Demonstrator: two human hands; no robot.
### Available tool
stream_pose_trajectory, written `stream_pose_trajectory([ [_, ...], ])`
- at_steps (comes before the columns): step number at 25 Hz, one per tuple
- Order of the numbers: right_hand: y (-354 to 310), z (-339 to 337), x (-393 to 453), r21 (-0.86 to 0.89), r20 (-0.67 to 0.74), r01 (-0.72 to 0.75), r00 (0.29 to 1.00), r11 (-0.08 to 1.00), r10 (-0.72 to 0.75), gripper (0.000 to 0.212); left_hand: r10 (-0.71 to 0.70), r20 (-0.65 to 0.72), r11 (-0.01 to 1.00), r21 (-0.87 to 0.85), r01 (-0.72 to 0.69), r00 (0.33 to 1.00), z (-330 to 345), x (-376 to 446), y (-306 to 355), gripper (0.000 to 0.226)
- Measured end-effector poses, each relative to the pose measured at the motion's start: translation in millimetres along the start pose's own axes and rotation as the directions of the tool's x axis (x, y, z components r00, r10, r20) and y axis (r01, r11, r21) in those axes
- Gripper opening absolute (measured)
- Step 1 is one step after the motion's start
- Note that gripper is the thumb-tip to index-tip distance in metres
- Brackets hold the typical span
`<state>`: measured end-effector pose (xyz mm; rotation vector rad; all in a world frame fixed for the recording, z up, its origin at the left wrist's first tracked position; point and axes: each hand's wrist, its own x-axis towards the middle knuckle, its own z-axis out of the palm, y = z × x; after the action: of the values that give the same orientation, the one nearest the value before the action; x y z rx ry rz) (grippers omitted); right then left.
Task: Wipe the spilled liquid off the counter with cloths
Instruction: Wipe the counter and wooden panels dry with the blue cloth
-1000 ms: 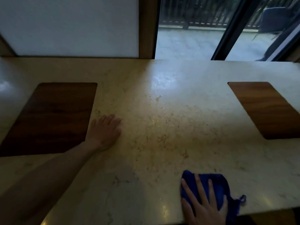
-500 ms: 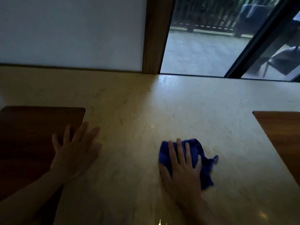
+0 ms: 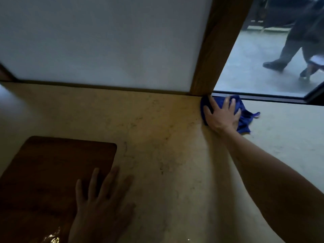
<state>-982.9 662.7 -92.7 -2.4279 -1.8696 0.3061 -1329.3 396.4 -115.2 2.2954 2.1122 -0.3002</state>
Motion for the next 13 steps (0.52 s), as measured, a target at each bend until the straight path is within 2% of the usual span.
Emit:
stream_pose_trajectory([
  [3, -10, 2, 6, -0.02, -0.012, 0.085, 0.996, 0.996, -0.085, 0.061, 0.023, -0.01, 1.0, 0.005, -0.023, 1.0, -2, -1, -1, 0.069],
  [7, -9, 5, -40, -0.055, -0.039, 0.253, 0.966, 0.966, -0.256, 0.064, -0.011, 0.052, 0.999, -0.032, 0.013, 0.999, -5, -1, -2, 0.07],
  [11, 4, 13, -139, -0.032, -0.016, 0.33, 0.944, 0.943, -0.331, 0.065, -0.026, 0.043, 0.983, -0.18, 0.033, 0.999, -12, -4, -1, 0.076],
  [13, 18, 21, -203, -0.046, -0.013, 0.332, 0.943, 0.942, -0.333, 0.064, -0.001, 0.042, 0.981, -0.195, 0.01, 0.999, -14, -6, -1, 0.076],
])
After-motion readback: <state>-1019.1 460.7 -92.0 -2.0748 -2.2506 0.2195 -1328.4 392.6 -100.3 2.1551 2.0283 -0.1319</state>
